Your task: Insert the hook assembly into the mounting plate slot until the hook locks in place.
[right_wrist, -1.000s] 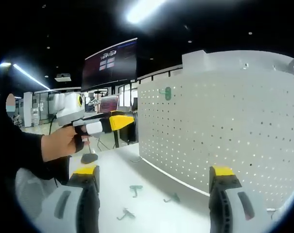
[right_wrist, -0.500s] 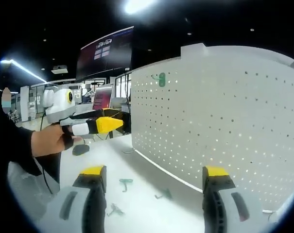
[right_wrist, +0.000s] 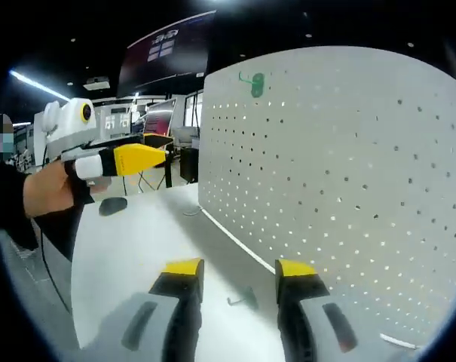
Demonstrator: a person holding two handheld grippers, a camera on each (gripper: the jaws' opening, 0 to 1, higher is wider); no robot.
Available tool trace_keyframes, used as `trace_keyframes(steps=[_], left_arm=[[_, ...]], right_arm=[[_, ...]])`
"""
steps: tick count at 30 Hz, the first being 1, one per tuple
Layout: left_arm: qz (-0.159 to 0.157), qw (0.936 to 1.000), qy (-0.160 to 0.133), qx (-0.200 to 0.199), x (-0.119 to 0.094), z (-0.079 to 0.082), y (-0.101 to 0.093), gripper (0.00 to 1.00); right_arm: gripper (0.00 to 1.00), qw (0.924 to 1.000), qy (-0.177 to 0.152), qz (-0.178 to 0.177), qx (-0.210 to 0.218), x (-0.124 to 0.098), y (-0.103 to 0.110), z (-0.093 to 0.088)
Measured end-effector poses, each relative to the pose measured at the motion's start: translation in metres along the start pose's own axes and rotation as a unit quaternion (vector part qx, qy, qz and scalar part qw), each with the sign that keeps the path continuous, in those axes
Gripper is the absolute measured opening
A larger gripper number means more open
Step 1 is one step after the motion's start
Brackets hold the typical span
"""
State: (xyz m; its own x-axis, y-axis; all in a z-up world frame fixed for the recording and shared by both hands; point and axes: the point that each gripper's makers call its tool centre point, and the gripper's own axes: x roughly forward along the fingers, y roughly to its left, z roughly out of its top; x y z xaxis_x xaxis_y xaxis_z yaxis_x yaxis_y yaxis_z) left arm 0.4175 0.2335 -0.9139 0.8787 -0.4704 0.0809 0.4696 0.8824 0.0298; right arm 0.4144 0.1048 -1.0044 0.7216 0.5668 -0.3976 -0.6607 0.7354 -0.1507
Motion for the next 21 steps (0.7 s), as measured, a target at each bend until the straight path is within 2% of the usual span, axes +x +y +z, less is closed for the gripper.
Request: trace_keyframes(steps=[3,12,21], left_arm=[[0.001,1.0,0.0,0.001,0.0,0.0,0.001,0.68],[0.002,1.0,0.002,0.007,0.0,0.0,0.002,0.68],[0.001,1.0,0.003,0.009,0.0,0.0,0.002,0.67]], right_arm=[[0.27,0.9997,0.02,0.001,-0.018,0.01,-0.002,-0.009],[0.19,0.9975,0.067,0.015,-0.016,0.036,-0.007,-0.037],[0.14,0.9916,0.112,0.043,-0.048,0.059,-0.003,-0.058]])
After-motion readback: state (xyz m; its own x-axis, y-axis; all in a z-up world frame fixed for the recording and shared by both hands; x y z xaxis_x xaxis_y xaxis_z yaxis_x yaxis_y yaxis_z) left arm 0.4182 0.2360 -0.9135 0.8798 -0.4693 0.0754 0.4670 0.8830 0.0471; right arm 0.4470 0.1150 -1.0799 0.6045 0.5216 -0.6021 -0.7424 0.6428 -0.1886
